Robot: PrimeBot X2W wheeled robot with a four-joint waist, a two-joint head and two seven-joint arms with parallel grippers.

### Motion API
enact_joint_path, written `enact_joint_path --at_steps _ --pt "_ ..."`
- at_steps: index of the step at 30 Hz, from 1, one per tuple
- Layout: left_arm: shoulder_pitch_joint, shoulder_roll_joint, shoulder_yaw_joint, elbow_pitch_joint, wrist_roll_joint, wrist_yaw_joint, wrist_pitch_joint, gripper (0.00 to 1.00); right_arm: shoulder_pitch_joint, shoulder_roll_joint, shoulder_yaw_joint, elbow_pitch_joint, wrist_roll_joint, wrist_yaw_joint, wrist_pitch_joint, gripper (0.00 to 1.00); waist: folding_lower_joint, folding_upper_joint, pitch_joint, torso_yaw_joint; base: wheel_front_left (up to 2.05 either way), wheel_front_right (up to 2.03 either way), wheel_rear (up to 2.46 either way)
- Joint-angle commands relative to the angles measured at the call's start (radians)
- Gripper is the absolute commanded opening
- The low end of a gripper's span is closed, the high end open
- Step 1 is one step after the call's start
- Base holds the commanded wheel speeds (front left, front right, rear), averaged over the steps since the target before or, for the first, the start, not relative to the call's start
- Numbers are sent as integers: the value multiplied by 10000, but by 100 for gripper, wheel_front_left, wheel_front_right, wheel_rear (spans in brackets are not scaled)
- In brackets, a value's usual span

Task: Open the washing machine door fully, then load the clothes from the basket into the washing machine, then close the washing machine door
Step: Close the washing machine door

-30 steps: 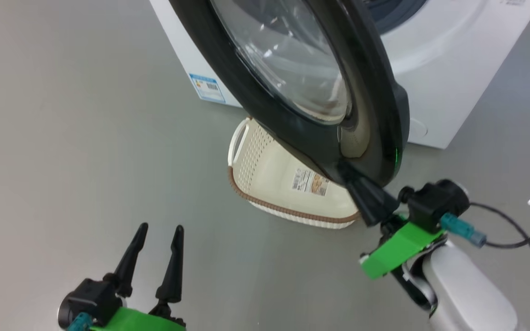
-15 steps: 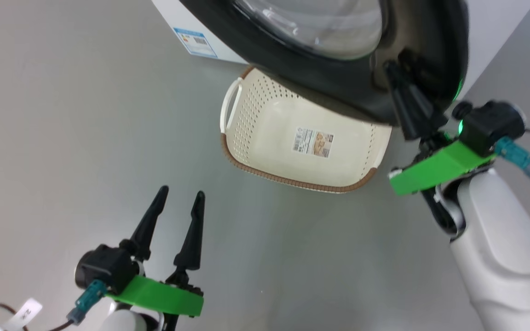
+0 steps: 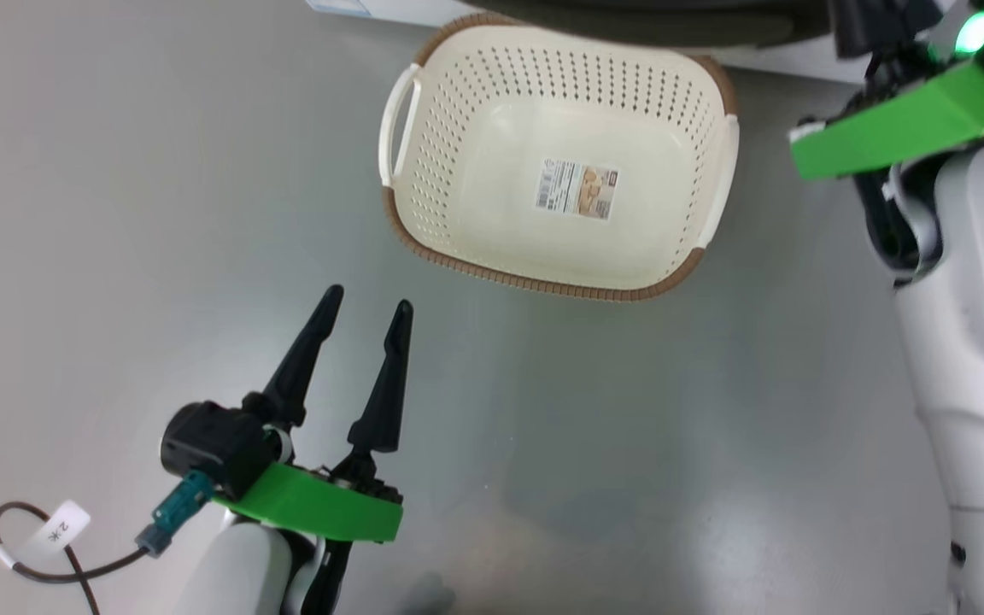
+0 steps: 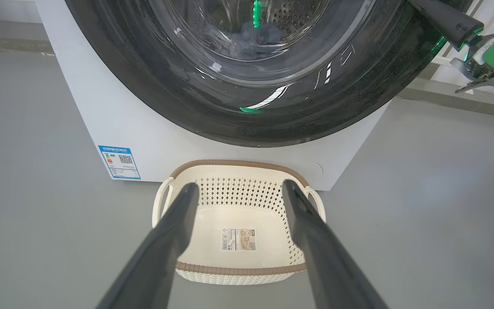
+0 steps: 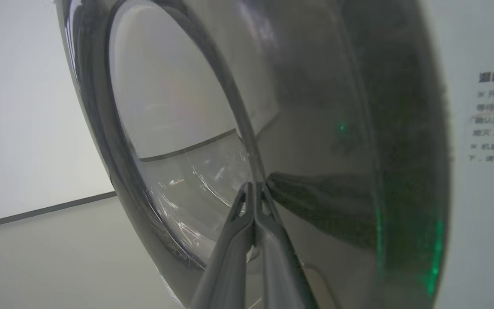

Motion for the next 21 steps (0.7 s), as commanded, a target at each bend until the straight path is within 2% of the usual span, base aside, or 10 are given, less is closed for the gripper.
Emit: enact_joint_path --at_steps 1,11,21 --pt "-168 202 245 -274 -91 -30 -80 100 -348 160 95 -126 -133 12 -46 0 0 0 414 -31 0 0 0" --pt "-577 202 63 -315 -200 -31 -80 100 -2225 319 -204 373 -200 12 -46 0 0 0 1027 -62 0 0 0" --pt "-668 202 190 -296 -233 -32 -80 100 -2864 569 -463 647 -254 12 -46 0 0 0 1057 -182 0 0 0"
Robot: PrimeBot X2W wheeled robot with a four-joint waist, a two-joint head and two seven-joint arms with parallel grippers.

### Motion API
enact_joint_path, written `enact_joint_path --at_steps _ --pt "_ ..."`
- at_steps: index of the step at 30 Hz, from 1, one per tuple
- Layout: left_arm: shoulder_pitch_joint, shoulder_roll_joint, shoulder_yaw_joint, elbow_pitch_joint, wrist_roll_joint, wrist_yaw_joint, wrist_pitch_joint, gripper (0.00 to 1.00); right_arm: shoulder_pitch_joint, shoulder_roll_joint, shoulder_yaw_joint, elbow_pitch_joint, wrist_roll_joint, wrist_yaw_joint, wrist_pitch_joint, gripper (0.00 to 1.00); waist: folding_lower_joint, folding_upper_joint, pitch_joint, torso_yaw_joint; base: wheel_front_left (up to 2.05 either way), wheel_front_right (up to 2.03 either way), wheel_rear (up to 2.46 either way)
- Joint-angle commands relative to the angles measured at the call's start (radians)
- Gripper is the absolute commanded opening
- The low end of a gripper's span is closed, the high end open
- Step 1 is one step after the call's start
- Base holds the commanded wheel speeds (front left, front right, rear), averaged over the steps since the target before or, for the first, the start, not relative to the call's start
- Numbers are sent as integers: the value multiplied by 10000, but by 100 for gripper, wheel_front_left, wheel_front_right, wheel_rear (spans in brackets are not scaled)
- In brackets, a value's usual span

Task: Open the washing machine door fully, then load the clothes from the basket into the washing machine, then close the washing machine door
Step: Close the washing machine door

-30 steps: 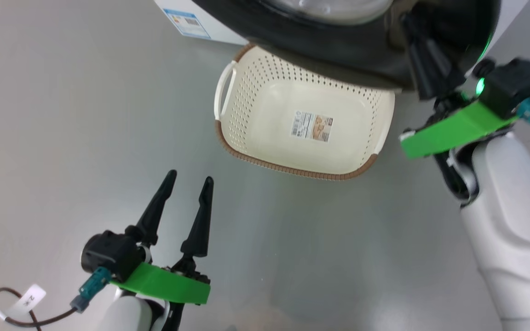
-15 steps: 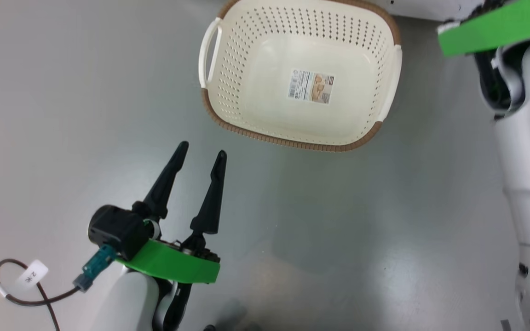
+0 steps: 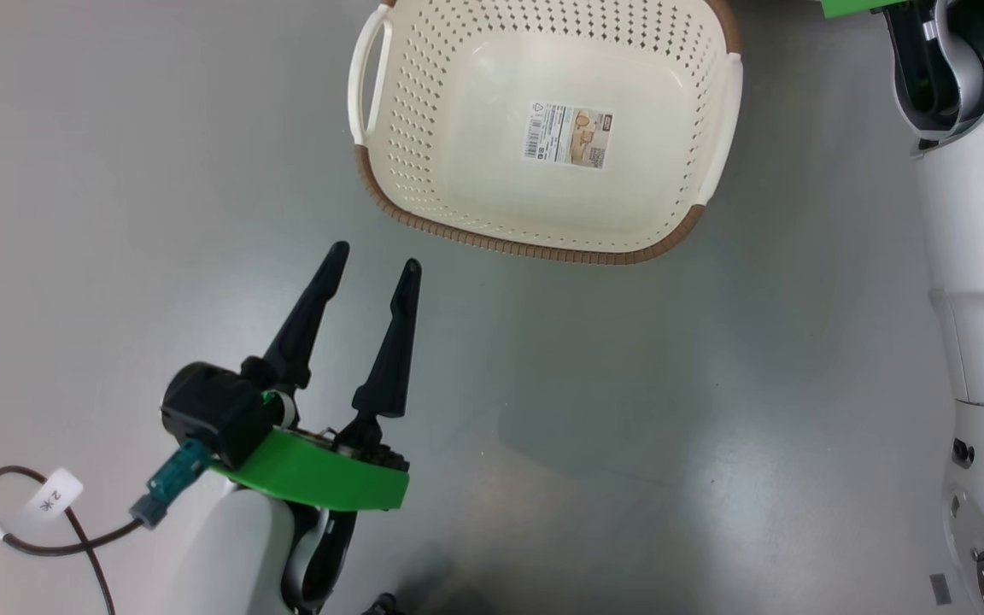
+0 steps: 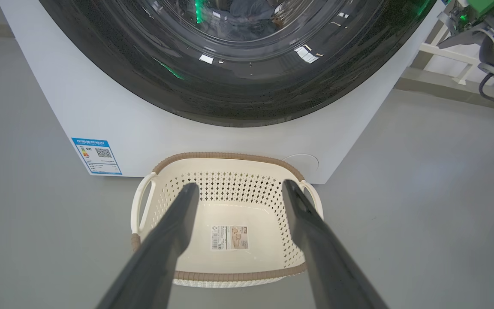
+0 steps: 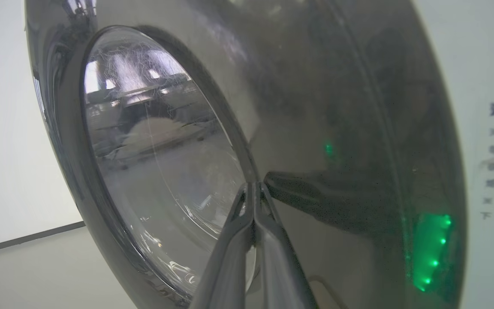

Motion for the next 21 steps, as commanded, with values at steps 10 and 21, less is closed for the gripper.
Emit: enact_joint_path --at_steps 10,21 --pt "239 225 682 -113 92 -32 -80 100 638 202 560 -222 525 -76 -44 0 0 -1 -566 -295 0 0 0" --pt "677 225 1200 -86 425 -32 -80 100 2609 84 1196 -583 1300 -76 -44 0 0 -1 -1636 -783 0 0 0"
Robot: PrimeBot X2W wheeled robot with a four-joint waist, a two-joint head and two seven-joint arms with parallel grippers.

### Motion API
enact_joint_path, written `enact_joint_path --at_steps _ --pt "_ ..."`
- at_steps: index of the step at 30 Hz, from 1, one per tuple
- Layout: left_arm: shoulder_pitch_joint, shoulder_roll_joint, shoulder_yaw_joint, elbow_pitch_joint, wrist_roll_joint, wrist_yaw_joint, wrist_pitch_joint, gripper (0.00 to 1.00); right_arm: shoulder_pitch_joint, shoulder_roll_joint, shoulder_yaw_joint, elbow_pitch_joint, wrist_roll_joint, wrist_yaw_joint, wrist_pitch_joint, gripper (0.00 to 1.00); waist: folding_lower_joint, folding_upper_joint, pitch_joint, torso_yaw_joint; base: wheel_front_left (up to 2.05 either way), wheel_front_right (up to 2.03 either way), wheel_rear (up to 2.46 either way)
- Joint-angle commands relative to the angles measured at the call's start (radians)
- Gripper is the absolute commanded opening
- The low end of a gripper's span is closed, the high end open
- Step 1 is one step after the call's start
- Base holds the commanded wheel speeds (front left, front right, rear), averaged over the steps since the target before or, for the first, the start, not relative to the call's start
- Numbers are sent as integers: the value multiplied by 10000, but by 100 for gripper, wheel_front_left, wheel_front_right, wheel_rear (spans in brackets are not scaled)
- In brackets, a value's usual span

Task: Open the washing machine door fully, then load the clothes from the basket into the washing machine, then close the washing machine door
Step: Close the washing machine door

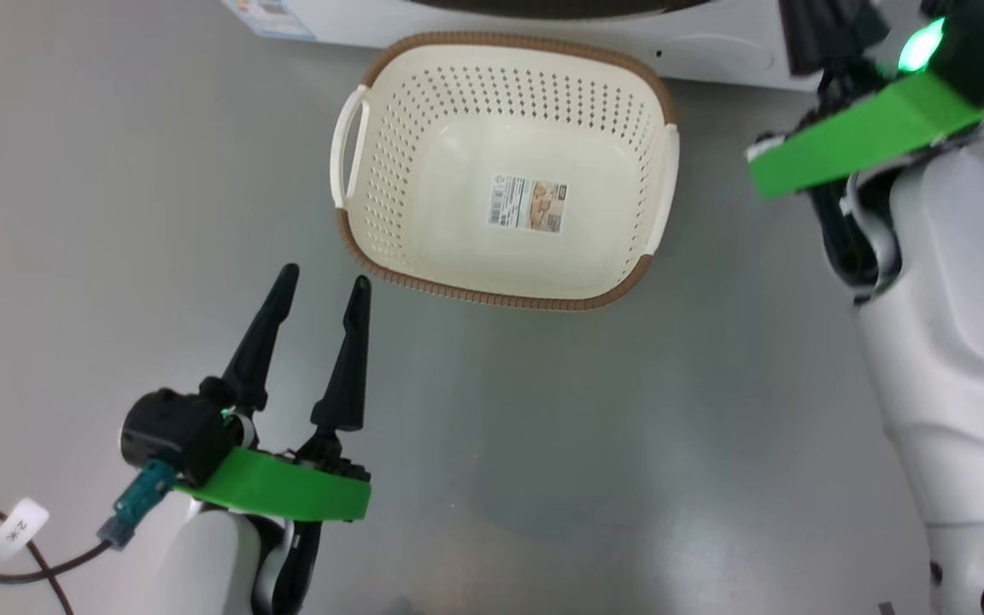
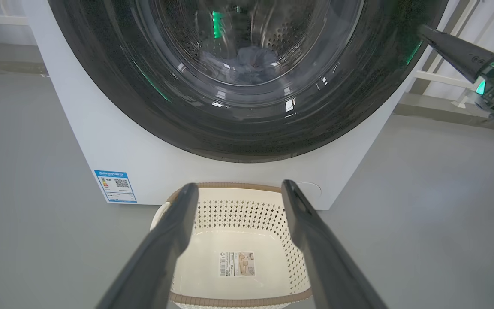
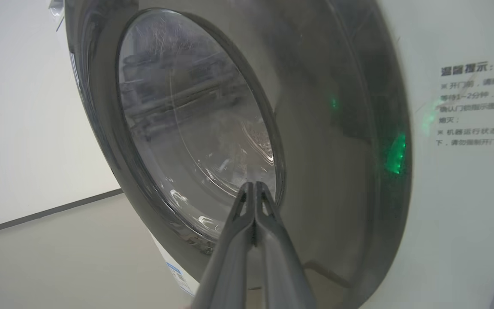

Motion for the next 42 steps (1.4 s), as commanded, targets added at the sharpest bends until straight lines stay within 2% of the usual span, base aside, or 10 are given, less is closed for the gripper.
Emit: enact_joint_path --at_steps 1,4,5,7,8,30,42 --pt "310 223 484 -168 191 -32 -80 100 717 266 264 -362 160 -27 -44 0 0 -1 -531 -352 0 0 0" --pt "488 223 706 -177 333 -32 -80 100 1438 309 312 -480 280 -27 -44 0 0 -1 -907 -583 0 0 0" --pt "543 223 786 -187 380 -32 -80 100 1679 330 341 -476 326 -27 -44 5 0 -1 -1032 -666 0 0 0" --pt "653 223 943 -198 474 -32 -80 100 2106 373 310 -480 404 -27 -44 60 0 -1 -1280 -829 0 0 0" --pt "711 223 1014 -193 512 -32 -80 100 2313 406 278 -497 447 -27 -44 100 0 -1 -1403 -912 0 0 0" --pt "2402 223 2562 10 737 -32 -80 100 6420 921 -388 -1769 192 -27 -44 100 0 -1 -3939 -2419 0 0 0" --pt "3390 223 3123 -191 944 132 -80 100 8200 982 -856 -2433 -197 -27 -44 100 0 -1 -4908 -2725 0 0 0"
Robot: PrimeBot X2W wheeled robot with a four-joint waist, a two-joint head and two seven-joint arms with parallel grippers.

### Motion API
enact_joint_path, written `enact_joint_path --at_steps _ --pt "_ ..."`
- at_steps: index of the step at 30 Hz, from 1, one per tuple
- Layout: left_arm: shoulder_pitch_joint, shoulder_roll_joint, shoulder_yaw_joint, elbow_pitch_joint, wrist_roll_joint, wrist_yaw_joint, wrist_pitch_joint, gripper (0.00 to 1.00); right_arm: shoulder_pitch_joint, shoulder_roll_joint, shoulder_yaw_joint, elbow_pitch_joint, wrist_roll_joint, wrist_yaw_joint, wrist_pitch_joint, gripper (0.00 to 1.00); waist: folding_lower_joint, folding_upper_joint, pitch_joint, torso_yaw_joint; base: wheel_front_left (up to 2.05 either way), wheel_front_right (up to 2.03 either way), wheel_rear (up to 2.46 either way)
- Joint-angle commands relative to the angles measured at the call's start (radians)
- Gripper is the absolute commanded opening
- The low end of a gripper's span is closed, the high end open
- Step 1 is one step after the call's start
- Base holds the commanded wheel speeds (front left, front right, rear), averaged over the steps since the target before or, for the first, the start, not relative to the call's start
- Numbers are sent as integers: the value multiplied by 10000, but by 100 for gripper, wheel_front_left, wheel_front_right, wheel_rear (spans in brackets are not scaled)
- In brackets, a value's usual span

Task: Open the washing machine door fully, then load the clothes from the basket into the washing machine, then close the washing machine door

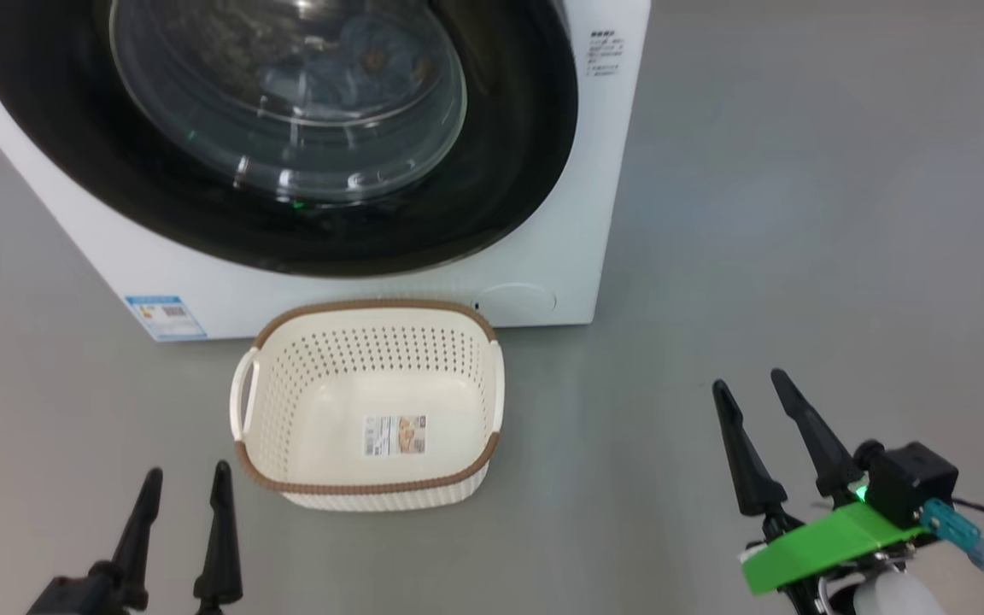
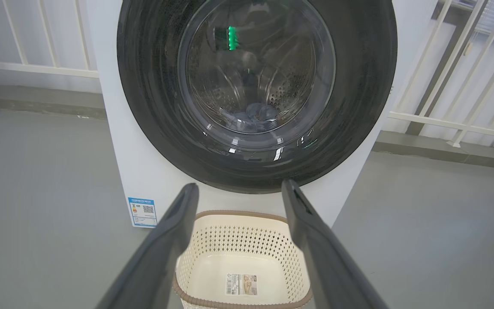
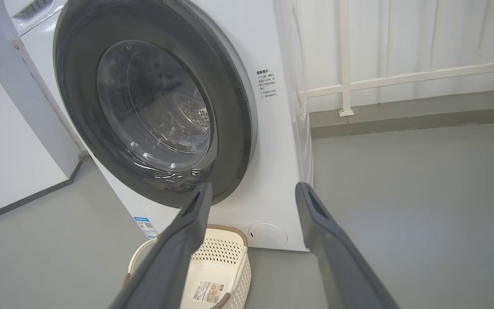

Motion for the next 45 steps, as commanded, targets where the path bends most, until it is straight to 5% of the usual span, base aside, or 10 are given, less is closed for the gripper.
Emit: enact_joint_path --at_steps 1,45 --pt "13 175 389 -302 150 140 -80 100 128 79 149 -367 -95 -23 -46 100 0 0 -324 -187 0 0 0" --pt "1072 175 99 -778 1013 608 -80 100 1618 324 -676 -807 -1091 -23 -46 100 0 0 -1047 -314 0 0 0"
